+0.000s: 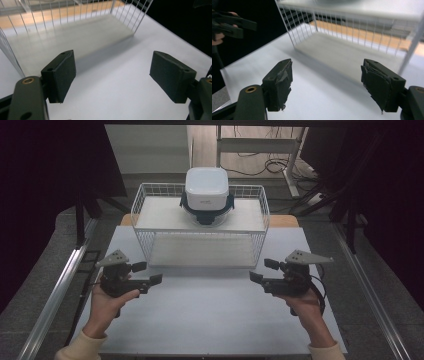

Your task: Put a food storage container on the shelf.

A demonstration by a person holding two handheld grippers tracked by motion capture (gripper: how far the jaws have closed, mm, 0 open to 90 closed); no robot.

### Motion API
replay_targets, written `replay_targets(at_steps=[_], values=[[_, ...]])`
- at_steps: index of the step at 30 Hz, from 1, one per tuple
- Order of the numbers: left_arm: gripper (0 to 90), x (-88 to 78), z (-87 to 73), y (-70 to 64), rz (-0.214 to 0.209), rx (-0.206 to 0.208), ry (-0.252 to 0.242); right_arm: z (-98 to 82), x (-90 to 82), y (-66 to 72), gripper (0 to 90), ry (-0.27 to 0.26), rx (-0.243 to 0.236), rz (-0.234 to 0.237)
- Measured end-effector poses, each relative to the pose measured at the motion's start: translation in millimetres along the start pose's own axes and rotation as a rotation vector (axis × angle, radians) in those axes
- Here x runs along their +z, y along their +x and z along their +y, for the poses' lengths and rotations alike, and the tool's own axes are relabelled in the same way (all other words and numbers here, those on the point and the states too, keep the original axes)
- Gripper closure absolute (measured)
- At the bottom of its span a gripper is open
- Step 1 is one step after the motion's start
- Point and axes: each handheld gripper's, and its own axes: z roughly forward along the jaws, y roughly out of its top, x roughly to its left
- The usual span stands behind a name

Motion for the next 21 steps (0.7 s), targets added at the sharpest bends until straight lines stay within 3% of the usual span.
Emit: replay_targets(at_steps=[3,7,13,21], values=[[20.0,6.0,-11.4,-0.4,0.007,-0.007,0.021,-24.1,2.2,-7.1,24.7,0.03,0.033,-0.018],[19.7,13.3,-19.2,1.4,0.026,-0.003,0.051,-38.0,4.8,-14.9,24.4,0.072,0.046,-0.043],[19.7,17.6,-24.5,5.2,0.032,-0.016,0.074,-43.2,10.1,-18.8,23.7,0.106,0.052,-0.061],[19.6,17.0,-22.9,9.1,0.034,-0.036,0.064,-42.4,7.3,-17.3,22.9,0.083,0.053,-0.059]])
